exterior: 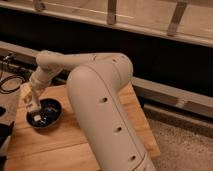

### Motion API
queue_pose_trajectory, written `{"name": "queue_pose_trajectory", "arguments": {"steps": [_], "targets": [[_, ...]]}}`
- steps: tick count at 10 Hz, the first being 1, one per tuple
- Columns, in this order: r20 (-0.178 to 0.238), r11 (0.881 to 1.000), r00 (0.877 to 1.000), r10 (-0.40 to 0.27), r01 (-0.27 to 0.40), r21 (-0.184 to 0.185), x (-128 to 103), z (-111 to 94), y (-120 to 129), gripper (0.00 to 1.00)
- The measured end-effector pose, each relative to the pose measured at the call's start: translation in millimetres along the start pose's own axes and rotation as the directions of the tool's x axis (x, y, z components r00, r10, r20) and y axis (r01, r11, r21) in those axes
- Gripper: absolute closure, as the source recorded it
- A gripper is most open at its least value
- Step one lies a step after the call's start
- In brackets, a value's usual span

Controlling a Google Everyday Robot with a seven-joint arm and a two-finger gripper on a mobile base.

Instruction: Place the bottle in the ceramic bowl

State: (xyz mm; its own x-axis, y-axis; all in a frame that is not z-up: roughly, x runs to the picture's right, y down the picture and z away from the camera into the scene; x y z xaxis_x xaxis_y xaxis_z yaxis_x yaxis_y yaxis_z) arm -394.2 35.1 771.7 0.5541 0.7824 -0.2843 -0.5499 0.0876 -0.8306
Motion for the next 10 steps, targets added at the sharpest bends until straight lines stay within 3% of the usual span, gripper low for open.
{"name": "queue_pose_trajectory", "arguments": {"steps": [3,4,8,10], "targets": [[-0.023,0.999,0.999,0.045,-0.045,0.005,1.6,-0.4,-5.4,0.21],[-0.035,0.999,0.998,0.044,-0.044,0.008,2.1,1.4,-4.9,0.2],[-0.046,0.997,0.997,0.067,-0.066,0.031,1.1,-0.1,-7.8,0.23],[-0.046,0.999,0.998,0.043,-0.042,0.021,-0.1,2.9,-0.8,0.42]]}}
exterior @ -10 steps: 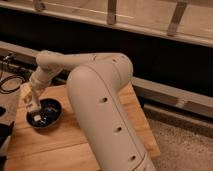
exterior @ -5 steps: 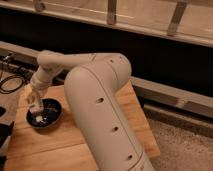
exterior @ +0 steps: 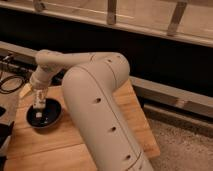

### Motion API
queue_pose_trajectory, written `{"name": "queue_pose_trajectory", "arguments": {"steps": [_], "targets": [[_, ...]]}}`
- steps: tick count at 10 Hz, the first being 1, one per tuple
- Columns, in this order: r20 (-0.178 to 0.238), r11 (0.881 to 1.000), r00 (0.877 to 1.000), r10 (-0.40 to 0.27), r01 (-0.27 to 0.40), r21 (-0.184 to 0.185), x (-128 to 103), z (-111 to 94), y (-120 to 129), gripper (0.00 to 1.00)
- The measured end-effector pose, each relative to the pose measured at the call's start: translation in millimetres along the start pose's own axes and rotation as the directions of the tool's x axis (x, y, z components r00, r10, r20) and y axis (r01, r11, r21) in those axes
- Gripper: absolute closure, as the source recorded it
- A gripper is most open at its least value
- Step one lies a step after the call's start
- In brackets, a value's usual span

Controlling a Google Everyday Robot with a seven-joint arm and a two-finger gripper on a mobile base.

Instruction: Place the bottle in the ceramic bowl

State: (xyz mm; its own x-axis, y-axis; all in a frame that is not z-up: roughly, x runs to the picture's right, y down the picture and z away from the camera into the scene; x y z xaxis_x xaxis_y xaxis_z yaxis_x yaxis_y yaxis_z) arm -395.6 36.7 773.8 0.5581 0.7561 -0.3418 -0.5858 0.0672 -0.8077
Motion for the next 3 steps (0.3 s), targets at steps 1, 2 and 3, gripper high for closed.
{"name": "queue_pose_trajectory", "arguments": {"steps": [1,2,3], "targets": [[-0.002,1.0,1.0,-0.005,0.005,0.0,-0.6,1.7,2.6,0.45],[-0.002,1.0,1.0,-0.004,0.004,0.002,-1.0,1.3,2.3,0.45],[-0.001,1.0,1.0,-0.003,0.003,0.004,-2.1,-0.3,2.0,0.45]]}}
